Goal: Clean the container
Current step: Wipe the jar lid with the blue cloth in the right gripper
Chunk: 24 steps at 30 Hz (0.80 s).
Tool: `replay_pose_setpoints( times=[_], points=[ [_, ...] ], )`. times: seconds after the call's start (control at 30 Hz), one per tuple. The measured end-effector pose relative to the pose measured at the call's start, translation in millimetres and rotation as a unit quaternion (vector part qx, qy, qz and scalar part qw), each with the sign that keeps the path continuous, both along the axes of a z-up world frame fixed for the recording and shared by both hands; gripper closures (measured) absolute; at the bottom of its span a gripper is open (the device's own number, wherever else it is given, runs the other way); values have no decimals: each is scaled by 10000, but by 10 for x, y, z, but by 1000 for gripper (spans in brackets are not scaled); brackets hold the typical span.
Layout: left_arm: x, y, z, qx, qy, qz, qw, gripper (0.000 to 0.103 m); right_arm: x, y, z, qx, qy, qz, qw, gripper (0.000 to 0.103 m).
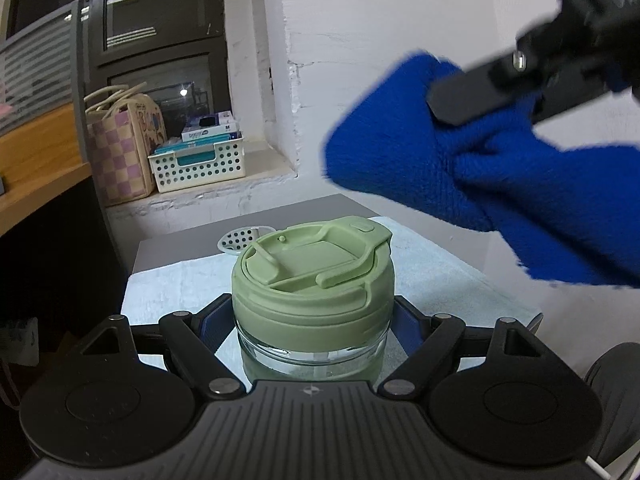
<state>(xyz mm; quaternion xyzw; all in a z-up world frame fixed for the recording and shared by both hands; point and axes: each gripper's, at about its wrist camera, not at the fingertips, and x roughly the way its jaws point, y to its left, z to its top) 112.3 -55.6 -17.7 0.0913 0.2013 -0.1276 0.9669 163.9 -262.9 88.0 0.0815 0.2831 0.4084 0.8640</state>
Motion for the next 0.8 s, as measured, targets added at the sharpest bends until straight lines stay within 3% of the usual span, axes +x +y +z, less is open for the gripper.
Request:
replay_pose_setpoints(
  times=[0.17, 0.43, 0.8],
  points=[
    [-13, -63, -26, 120, -114, -29, 9999, 17, 55, 235, 100, -451, 151, 545, 9974, 68],
    [-27, -58, -48, 70, -157, -38, 9998, 17, 141, 516, 131, -1313, -45, 611, 9894, 64],
    [15, -70, -50, 1, -187, -18, 9998, 16, 48, 808, -12, -1818, -429, 324, 9819, 41]
  ],
)
